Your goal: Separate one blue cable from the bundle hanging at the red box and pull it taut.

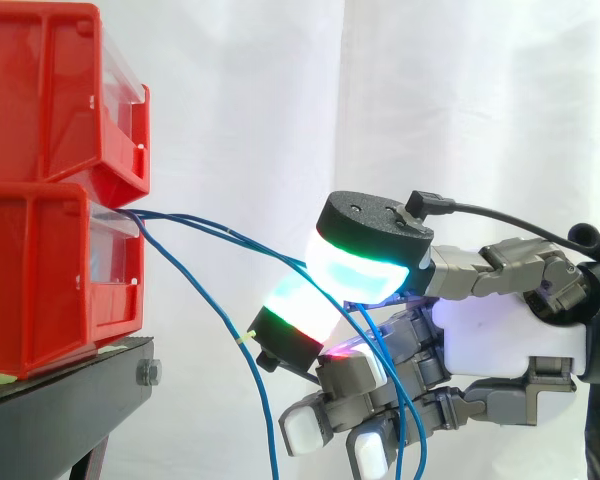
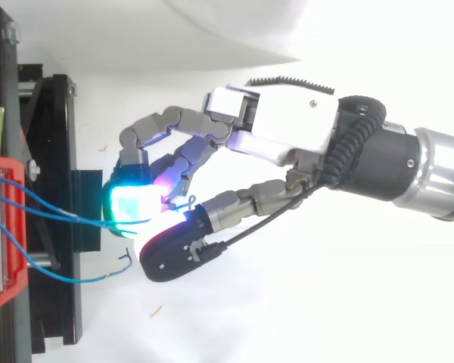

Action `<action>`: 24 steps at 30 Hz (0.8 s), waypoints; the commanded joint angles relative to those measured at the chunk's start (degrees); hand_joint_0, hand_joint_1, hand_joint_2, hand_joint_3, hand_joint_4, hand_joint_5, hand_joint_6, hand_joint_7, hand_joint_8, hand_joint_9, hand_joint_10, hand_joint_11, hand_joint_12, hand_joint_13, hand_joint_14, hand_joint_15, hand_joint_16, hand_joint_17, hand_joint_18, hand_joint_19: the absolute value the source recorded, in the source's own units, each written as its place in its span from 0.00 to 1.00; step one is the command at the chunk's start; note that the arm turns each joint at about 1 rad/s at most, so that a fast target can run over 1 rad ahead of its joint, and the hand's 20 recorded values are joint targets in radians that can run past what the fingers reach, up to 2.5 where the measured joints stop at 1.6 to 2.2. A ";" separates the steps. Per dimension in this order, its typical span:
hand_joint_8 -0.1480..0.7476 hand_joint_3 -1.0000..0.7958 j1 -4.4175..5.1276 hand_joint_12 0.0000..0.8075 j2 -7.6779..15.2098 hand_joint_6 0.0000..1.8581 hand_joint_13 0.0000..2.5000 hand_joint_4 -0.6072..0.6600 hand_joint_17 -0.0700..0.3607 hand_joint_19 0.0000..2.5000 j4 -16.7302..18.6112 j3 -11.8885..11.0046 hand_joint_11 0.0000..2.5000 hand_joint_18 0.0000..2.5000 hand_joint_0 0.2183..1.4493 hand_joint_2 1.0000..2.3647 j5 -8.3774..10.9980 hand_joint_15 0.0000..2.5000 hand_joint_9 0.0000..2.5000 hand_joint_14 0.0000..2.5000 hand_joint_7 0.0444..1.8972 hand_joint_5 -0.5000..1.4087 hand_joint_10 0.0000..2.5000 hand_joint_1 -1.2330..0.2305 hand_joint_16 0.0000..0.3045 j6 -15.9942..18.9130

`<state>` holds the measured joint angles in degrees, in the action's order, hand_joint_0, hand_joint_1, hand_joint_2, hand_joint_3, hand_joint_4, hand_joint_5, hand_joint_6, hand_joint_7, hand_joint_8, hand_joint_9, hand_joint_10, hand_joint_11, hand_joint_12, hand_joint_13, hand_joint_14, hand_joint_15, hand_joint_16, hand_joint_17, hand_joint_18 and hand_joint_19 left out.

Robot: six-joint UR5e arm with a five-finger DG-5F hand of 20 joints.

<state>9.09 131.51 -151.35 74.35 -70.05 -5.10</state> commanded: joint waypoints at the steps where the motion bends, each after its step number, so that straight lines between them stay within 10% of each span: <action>1: 0.55 0.43 0.05 0.53 -0.03 0.39 0.31 0.62 0.44 0.31 0.00 0.00 0.47 0.31 0.33 0.01 0.00 0.27 0.43 0.01 0.63 0.19 0.01 0.47 0.18 0.00; 11: 0.55 0.42 0.14 0.53 -0.03 0.33 0.30 0.61 0.45 0.31 0.00 0.00 0.47 0.30 0.32 0.01 0.00 0.27 0.43 0.01 0.71 0.20 0.01 0.49 0.18 -0.09; 24: 0.56 0.35 0.14 0.53 -0.03 0.45 0.30 0.60 0.45 0.28 0.00 0.00 0.49 0.32 0.41 0.01 0.00 0.26 0.40 0.01 0.64 0.16 0.01 0.20 0.18 -0.18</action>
<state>9.23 131.52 -151.34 74.36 -70.05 -5.27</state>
